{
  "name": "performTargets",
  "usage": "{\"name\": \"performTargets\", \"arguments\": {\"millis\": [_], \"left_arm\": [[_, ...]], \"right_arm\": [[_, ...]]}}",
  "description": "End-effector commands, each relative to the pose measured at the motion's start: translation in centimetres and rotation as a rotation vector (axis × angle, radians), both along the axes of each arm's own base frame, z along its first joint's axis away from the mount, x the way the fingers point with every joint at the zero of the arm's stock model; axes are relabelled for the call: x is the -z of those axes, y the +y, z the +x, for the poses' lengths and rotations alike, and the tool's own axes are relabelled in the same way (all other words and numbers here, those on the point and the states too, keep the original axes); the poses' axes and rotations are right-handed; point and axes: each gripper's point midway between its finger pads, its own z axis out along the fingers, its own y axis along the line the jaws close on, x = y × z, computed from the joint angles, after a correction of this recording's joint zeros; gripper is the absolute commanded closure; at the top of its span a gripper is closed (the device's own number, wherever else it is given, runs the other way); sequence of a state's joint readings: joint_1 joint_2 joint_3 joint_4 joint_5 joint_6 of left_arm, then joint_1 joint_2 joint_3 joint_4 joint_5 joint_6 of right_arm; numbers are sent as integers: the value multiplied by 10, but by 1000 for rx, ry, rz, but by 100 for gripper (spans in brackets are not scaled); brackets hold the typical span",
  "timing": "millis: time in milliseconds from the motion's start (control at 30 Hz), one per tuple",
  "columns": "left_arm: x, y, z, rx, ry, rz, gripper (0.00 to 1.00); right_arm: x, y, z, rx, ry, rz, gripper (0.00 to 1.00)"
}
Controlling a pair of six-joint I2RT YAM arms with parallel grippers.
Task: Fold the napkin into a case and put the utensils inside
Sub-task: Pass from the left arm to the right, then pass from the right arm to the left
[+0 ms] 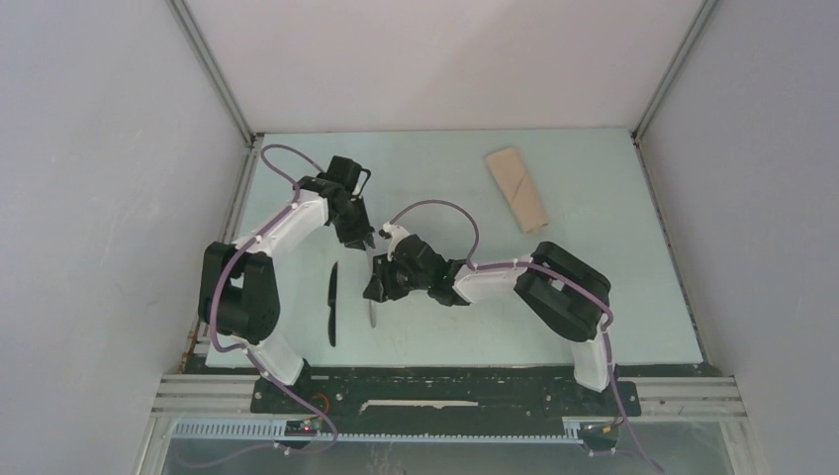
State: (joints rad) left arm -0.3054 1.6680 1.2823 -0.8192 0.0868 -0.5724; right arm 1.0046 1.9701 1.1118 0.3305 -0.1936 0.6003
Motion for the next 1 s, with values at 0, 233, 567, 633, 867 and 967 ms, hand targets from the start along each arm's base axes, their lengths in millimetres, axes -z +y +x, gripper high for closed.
{"name": "performTargets", "arguments": {"millis": [0,233,567,633,867,967], "left_arm": [[-18,-10,7,-3,-54,-54,79],[-55,-12,3,26,-171,-107,44],[-145,-48,-54,235,-653,-527,19],[-151,-54,-65,263,-698,-592,19],[-172,-72,-95,377,-787,-757,38],[-182,-80,-105,428,-797,-820,48]], "right_arm": [[-15,16,10,9,-25,64,63],[-35,10,4,-102,20,152,100],[-126,-76,-65,-583,162,451,100],[-137,-89,-73,-617,145,450,100],[-167,-113,-84,-650,101,457,100],[-171,-117,-90,-663,91,451,100]]}}
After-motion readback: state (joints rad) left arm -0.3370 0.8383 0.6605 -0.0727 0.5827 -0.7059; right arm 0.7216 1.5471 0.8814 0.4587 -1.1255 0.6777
